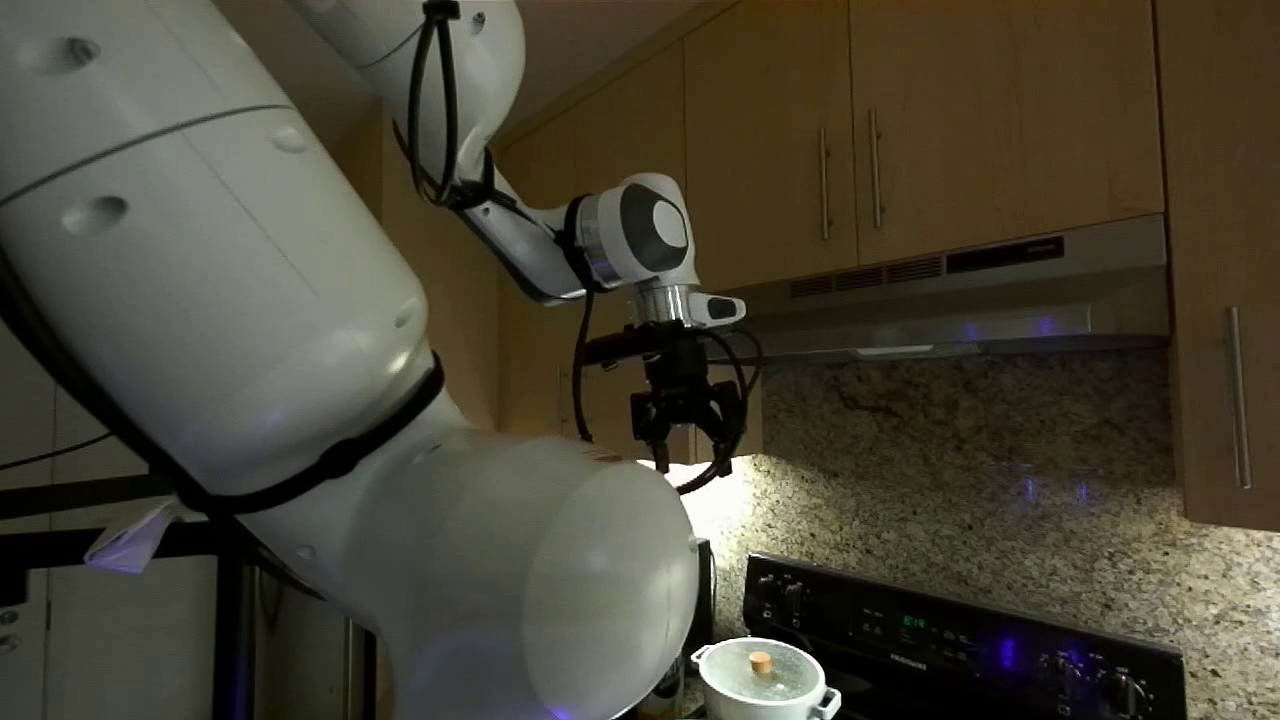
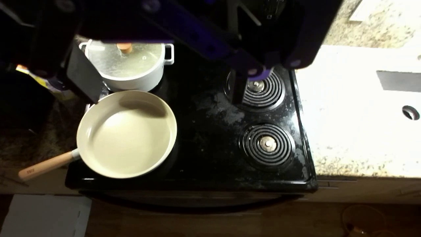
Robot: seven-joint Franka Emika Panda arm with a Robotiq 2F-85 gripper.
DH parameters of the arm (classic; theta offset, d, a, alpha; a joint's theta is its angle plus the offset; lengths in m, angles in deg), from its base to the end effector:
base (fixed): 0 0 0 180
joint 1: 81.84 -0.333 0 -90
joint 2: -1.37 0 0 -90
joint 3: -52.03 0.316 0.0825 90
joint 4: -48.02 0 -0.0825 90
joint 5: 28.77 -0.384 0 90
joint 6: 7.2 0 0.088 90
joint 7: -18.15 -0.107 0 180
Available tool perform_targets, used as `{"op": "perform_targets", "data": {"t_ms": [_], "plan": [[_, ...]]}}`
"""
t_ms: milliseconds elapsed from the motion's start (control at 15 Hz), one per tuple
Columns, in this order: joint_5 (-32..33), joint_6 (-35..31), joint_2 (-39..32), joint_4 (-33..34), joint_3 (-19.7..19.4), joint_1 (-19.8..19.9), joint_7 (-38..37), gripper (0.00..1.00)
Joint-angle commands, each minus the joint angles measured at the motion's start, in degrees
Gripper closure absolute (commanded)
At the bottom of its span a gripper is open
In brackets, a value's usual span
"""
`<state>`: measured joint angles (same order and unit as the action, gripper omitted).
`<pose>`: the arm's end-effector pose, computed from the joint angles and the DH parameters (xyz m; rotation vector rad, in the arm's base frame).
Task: Turn on the light
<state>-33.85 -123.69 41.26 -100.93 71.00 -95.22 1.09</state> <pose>0.2972 0.1986 0.4726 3.0444 0.2579 0.2247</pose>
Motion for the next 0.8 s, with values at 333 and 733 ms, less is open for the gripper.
{"op": "perform_targets", "data": {"t_ms": [333,733], "plan": [[7.0,-10.7,2.3,-4.6,3.2,3.0,-5.7,0.00],[8.5,-10.9,11.5,-4.1,1.3,3.3,-5.2,0.00]]}}
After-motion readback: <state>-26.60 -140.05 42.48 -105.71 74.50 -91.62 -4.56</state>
